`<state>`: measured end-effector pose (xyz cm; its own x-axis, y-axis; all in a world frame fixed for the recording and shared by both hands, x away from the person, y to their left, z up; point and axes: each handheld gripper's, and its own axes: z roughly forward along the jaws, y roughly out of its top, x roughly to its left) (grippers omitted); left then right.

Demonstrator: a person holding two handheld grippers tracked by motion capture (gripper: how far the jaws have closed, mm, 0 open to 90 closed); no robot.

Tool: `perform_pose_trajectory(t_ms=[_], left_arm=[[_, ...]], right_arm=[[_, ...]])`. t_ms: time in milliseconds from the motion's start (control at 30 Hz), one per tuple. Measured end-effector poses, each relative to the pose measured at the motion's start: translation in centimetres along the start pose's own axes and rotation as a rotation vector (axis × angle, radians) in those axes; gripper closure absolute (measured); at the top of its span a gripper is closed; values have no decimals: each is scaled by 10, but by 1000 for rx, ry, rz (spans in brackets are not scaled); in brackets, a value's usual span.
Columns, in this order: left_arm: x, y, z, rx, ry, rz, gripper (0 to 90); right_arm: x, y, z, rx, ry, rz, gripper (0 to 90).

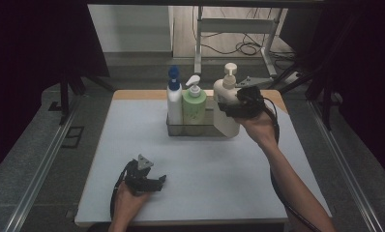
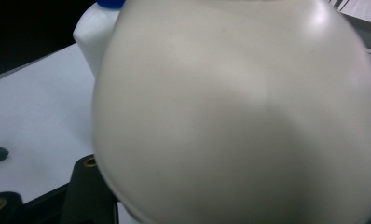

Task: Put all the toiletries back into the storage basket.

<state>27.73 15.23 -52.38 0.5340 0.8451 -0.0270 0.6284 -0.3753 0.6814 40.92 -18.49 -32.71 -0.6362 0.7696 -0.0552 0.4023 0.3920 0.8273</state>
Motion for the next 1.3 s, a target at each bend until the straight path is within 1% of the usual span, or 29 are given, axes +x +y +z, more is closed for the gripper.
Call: perform_pose_trajectory(t_ms=[133,400,733,900,1100,1300], left_arm=[[0,0,0,0,0,0,116],[0,0,0,0,0,0,117],[0,0,0,0,0,-1,117],[0,0,0,0,0,-1,117],[0,0,0,1,-1,-2,117],[0,0,0,1,-1,-1,116]], right_arm=[[-4,5,6,-5,-10,5,393],[-13,10,20,-7,-28,34,393],[-20,17,41,-10,-45,49,393],[-24,17,51,-11,-50,64,393],[-28,15,64,-16,-65,64,393],[-32,12,74,-23,-81,73,393]])
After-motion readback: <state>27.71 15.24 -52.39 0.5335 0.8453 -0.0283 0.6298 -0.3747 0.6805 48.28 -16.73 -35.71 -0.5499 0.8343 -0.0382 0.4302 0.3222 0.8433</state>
